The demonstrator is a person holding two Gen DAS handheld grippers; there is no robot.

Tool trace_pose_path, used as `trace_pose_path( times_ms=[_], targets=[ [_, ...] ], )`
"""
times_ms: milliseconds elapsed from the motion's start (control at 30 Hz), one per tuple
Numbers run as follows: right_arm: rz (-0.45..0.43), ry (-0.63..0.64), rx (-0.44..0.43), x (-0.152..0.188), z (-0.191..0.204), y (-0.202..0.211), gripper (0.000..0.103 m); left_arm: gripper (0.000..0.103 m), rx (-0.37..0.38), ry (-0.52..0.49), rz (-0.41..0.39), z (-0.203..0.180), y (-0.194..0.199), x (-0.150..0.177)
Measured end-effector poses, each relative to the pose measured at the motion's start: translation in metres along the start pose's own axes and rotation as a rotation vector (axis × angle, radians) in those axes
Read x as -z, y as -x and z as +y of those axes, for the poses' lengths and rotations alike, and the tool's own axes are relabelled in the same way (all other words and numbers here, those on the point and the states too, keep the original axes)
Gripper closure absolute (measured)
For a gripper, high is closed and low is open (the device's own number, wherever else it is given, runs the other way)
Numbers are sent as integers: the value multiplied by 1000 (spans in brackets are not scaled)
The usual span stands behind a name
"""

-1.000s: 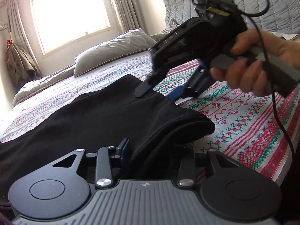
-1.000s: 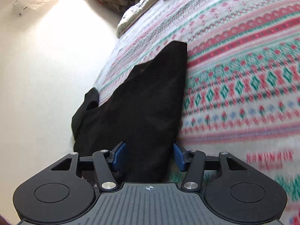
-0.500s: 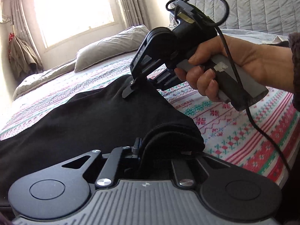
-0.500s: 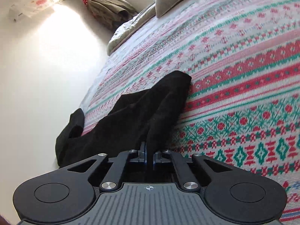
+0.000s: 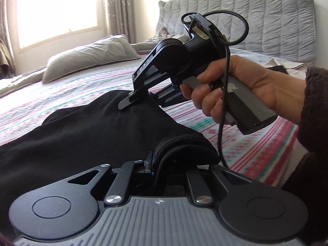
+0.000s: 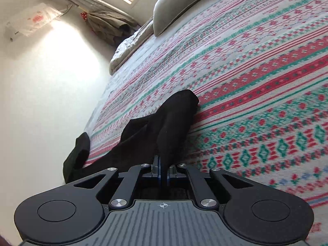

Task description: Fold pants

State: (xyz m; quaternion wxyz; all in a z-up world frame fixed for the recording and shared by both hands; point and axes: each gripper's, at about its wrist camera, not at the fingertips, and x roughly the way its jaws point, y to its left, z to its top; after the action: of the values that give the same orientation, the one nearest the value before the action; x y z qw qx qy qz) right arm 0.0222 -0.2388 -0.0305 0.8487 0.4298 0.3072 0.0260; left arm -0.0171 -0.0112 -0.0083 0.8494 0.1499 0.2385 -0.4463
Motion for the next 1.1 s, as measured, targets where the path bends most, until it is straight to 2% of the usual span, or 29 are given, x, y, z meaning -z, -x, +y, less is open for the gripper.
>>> trace_pose_path(
  times_ms=[267,500,667,833,967,1100],
  targets=[
    [-54,-64,52,4,-34,61,99,83,166,21,-7,-34,-6,-7],
    [-90,-59,58,5,-18,67,99,83,222,93,-67,-16,8,-4],
    [-122,-51,10,1,8,57,98,83,223,188,-134,12,32,4],
    [-128,5,-53,6,47,33,98,83,201,295,-149,54,57,18],
    [-98,61,-98,14,84,-3,98,83,166,316,-147,80,80,32],
    [-29,108,-119,27,111,-43,98,83,130,343,-104,103,93,48]
  ],
)
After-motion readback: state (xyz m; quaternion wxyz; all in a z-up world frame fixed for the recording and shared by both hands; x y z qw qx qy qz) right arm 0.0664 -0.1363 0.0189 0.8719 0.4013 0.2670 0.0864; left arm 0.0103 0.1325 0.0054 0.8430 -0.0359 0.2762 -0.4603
